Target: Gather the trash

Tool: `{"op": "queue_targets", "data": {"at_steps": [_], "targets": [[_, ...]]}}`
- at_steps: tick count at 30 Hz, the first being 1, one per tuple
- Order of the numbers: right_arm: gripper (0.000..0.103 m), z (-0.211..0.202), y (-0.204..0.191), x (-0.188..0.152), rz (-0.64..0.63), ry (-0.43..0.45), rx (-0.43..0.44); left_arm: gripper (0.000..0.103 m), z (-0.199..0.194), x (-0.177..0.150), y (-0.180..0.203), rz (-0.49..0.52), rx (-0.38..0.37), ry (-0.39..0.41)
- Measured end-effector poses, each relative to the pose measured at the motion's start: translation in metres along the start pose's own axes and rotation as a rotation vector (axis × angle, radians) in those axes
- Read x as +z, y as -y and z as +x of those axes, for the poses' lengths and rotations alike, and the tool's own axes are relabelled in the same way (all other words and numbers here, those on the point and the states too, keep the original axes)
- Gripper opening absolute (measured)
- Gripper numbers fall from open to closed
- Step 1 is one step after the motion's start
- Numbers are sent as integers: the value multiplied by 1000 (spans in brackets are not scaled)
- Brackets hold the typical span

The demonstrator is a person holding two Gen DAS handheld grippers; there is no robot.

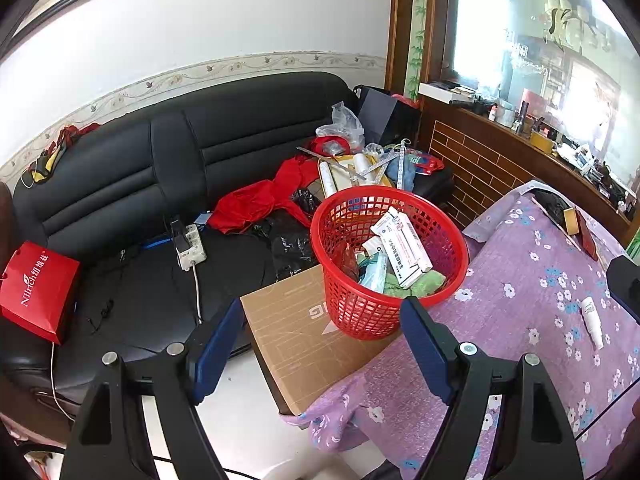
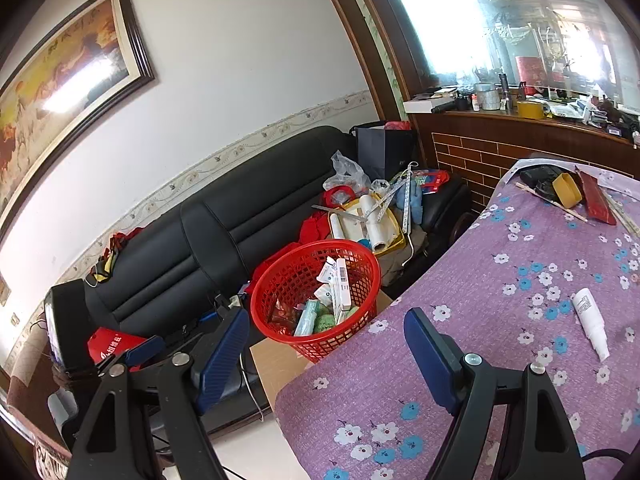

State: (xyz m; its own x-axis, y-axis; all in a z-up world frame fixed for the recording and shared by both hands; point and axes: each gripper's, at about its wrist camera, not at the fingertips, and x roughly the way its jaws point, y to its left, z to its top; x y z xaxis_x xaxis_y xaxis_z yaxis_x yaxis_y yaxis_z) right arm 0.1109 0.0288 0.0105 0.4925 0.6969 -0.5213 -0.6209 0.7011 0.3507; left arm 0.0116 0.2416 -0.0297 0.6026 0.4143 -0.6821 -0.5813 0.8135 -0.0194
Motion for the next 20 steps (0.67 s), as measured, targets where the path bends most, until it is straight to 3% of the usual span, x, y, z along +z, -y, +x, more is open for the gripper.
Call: {"op": "queue_targets", "data": {"at_steps": [11, 16, 20], "targets": [[83, 4, -2, -2, -2, -15, -11, 81, 1, 1, -2, 10, 23, 7], [83, 5, -3, -3, -1, -22, -6, 81, -8, -1, -4, 10, 72, 63], [83, -3, 3, -9, 10, -21, -2, 81, -15, -2, 4, 34, 60, 88]]}}
